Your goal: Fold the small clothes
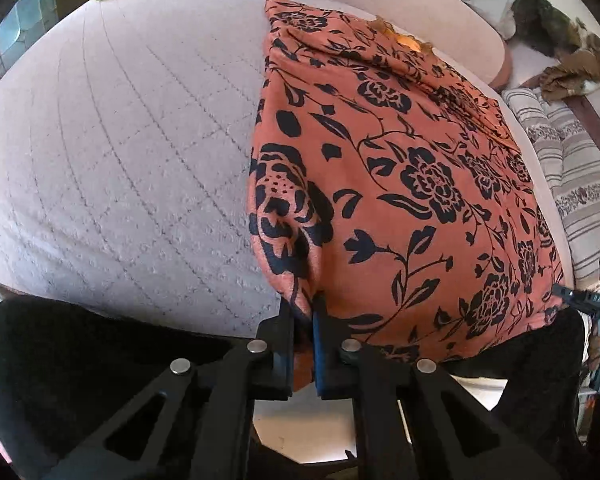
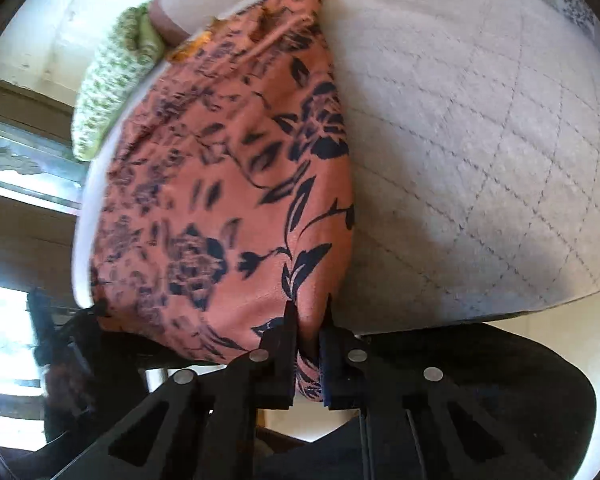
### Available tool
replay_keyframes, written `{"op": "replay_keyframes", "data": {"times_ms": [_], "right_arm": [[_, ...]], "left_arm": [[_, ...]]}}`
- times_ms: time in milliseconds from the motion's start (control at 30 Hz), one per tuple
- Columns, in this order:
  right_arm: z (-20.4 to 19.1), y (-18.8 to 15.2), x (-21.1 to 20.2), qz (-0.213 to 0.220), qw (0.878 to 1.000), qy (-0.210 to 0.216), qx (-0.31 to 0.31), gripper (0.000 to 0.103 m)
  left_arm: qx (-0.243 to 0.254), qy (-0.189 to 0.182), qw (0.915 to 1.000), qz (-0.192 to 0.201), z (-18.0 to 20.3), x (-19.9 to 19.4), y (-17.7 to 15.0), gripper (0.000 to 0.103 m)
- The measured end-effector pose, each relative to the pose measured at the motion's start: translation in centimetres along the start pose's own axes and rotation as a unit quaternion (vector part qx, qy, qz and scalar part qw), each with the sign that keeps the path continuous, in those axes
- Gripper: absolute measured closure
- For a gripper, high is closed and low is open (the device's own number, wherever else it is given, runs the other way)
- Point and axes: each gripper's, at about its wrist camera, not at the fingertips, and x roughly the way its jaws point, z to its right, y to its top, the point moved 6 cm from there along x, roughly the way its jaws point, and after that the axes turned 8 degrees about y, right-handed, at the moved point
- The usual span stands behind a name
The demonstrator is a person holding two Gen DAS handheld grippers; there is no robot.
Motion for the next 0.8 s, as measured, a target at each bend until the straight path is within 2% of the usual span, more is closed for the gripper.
{"op": "replay_keyframes", "data": {"times_ms": [133, 233, 333, 400, 433, 500, 533, 567, 600, 633, 667, 733, 800], "right_arm": [[-0.3, 0.9, -0.9, 0.007, 0.997, 0.073, 0.023, 0.094], [-2.2, 2.6, -2.0, 0.026, 0.991, 0.126, 0.022, 0.094], [-5.1, 7.0, -4.3, 0.063, 0.981, 0.183, 0.008, 0.094], [-6.8, 11.0, -5.8, 0.095, 0.972, 0.214, -0.001, 0.094], [-7.7, 13.7, -6.8, 0.120, 0.964, 0.239, -0.005, 0.094], [-8.2, 18.7, -7.9, 0.165, 0.951, 0.262, 0.004, 0.090], [-7.8, 21.5, -7.8, 0.194, 0.950, 0.245, 0.015, 0.086], [-7.2, 23.8, -7.0, 0.210, 0.950, 0.232, 0.021, 0.065], [-6.5, 25.3, -5.8, 0.210, 0.952, 0.221, 0.031, 0.040], [-5.2, 26.5, -4.0, 0.209, 0.958, 0.186, 0.056, 0.002], [-4.1, 26.8, -2.9, 0.216, 0.960, 0.160, 0.075, 0.002], [-3.0, 25.9, -0.9, 0.210, 0.962, 0.149, 0.085, 0.002], [-2.8, 24.1, 0.2, 0.201, 0.970, 0.120, 0.065, 0.002]], "left_arm": [[-0.017, -0.023, 0.9994, -0.020, 0.1, 0.0, 0.5, 0.096], [-0.011, -0.064, 0.9979, 0.007, 0.9, -2.9, 3.1, 0.096], [-0.011, -0.107, 0.9917, 0.070, 2.2, -7.3, 9.6, 0.096], [-0.016, -0.123, 0.9858, 0.113, 2.6, -9.3, 14.0, 0.096], [-0.020, -0.133, 0.9814, 0.138, 2.9, -10.1, 16.7, 0.096], [-0.043, -0.125, 0.9757, 0.175, 2.5, -10.2, 21.1, 0.090], [-0.059, -0.116, 0.9736, 0.187, 2.3, -9.3, 23.1, 0.076], [-0.074, -0.099, 0.9741, 0.189, 2.0, -6.9, 25.4, 0.040], [-0.081, -0.076, 0.9788, 0.172, 1.7, -4.6, 26.7, 0.021], [-0.092, -0.039, 0.9834, 0.152, 1.2, -2.2, 27.5, 0.014], [-0.108, -0.008, 0.9854, 0.132, -0.1, 0.0, 27.5, 0.016], [-0.129, -0.008, 0.9848, 0.117, -1.7, 1.6, 26.3, 0.016], [-0.137, -0.014, 0.9837, 0.116, -2.7, 2.2, 24.5, 0.016]]}}
